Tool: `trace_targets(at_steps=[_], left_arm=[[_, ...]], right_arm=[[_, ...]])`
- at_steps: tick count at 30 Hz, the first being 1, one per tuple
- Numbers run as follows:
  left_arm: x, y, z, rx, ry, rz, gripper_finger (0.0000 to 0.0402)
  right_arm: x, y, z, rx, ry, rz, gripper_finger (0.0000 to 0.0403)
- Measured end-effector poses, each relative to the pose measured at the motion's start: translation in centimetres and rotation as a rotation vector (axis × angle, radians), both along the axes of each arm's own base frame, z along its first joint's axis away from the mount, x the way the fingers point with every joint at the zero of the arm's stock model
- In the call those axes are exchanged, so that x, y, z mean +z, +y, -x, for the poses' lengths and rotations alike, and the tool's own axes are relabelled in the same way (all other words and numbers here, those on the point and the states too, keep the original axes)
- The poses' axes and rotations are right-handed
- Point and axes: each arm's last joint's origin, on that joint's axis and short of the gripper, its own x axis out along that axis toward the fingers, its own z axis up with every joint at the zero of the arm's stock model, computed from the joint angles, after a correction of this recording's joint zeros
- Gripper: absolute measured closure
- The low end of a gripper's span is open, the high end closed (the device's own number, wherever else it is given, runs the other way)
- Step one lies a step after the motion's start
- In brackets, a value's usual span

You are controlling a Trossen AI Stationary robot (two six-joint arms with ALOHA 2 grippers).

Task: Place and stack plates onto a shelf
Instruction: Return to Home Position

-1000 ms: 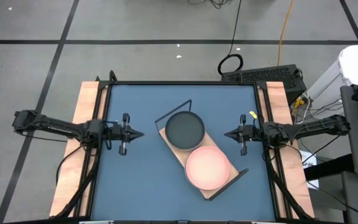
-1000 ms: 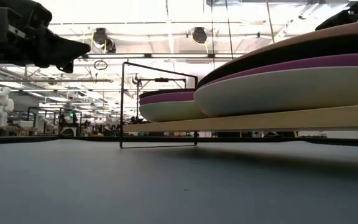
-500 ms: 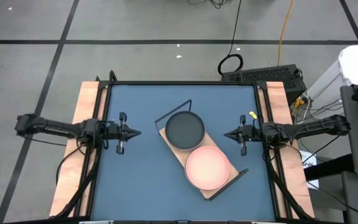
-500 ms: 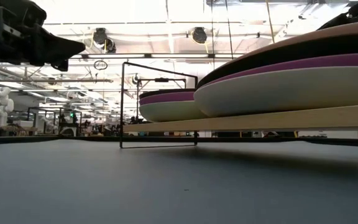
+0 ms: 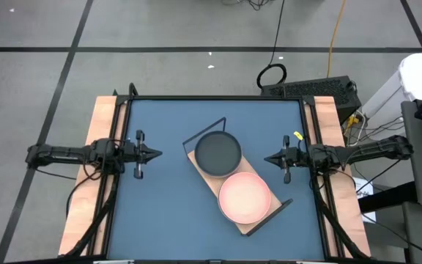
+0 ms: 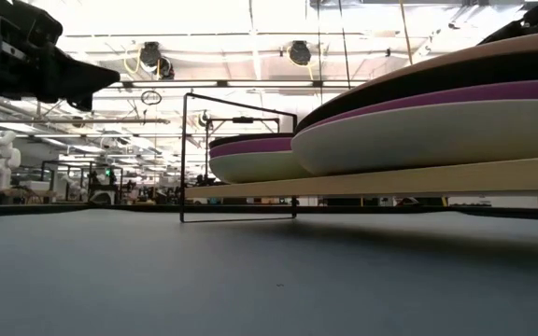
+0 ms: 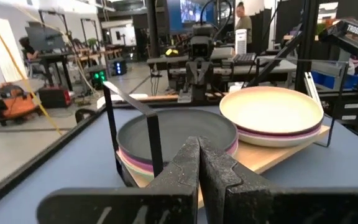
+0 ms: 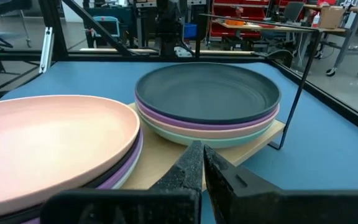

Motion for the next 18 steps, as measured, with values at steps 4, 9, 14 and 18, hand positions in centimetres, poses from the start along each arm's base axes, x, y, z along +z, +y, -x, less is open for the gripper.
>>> trace_targets(at_steps=[4,9,14,18], left_arm=[[-0.2,0.0,0.3,-0.003,0.014,0.029,0.0399],[-0.4,0.0,0.7,-0.004,0.021,0.05,0.0399],[-0.3,0.0,0.9,-0.022,0.011,0.053,0.0399],[-0.3,-0.1,0.9,-0.027,0.014,0.056,0.0399]], right_arm=[[0.1,0.0,0.1,0.0,-0.014,-0.003,0.0403],[0.5,0.0,0.3,0.001,-0.056,-0.002,0.0403],[0.7,-0.1,0.8,0.003,-0.075,0.013,0.0403],[0.8,-0.1,1.3,0.004,-0.092,0.004,0.0403]])
